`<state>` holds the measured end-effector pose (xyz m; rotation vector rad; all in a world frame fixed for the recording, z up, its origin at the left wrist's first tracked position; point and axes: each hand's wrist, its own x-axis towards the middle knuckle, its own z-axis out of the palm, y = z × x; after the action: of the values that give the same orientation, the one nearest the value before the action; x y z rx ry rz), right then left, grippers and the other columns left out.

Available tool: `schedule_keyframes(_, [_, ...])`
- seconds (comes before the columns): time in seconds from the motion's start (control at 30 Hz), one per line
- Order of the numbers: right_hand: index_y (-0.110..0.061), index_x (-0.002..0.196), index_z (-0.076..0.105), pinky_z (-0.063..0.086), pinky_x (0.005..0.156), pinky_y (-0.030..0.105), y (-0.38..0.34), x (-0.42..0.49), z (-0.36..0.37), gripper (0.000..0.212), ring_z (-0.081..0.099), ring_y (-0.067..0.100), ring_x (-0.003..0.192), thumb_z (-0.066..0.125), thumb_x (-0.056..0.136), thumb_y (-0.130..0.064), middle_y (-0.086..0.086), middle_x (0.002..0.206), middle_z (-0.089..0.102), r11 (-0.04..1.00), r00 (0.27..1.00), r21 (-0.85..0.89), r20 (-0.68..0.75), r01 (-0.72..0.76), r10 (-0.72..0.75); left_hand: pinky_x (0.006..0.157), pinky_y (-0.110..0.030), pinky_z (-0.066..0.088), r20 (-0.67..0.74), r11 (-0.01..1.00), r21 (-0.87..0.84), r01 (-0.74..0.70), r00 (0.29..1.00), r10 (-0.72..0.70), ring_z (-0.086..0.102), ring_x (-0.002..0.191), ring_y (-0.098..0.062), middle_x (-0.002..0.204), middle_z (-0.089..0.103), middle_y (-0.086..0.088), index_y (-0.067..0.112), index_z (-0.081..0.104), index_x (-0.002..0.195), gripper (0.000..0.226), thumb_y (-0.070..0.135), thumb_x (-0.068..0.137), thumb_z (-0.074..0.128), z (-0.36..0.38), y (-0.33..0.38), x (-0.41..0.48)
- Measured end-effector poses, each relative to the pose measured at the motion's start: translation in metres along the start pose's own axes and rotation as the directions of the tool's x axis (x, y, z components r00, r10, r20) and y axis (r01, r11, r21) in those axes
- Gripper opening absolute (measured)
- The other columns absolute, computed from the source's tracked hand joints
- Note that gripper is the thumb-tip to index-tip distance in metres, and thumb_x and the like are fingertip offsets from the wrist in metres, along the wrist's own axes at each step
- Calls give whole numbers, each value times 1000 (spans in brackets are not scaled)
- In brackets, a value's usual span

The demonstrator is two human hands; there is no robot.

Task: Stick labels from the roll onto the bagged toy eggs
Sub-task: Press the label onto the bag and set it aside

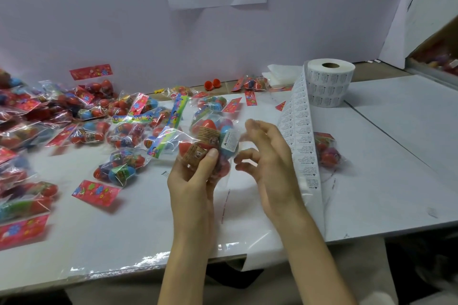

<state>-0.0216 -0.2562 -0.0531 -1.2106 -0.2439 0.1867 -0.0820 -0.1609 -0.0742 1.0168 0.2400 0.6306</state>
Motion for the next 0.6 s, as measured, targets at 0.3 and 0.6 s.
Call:
schedule_keyframes(0.3, [-16,95,73,56,62,27,-5,0,-15,17,70,17,63,83,81,-20,-6,84,72,965,983,-206,112,165,-144,83,-27,58,62,984,169,-56,997,46,74,102,-19,108,78,-2,20,66,124,61,40,71,86,1,-1,-3])
schedule_keyframes(0.6, [-12,79,71,57,59,33,-8,1,-18,21,68,23,57,85,76,-27,8,78,74,970,987,-198,97,143,-126,86,-30,59,81,981,189,-49,996,34,75,106,-26,112,77,-7,20,63,129,57,28,77,85,0,0,-2])
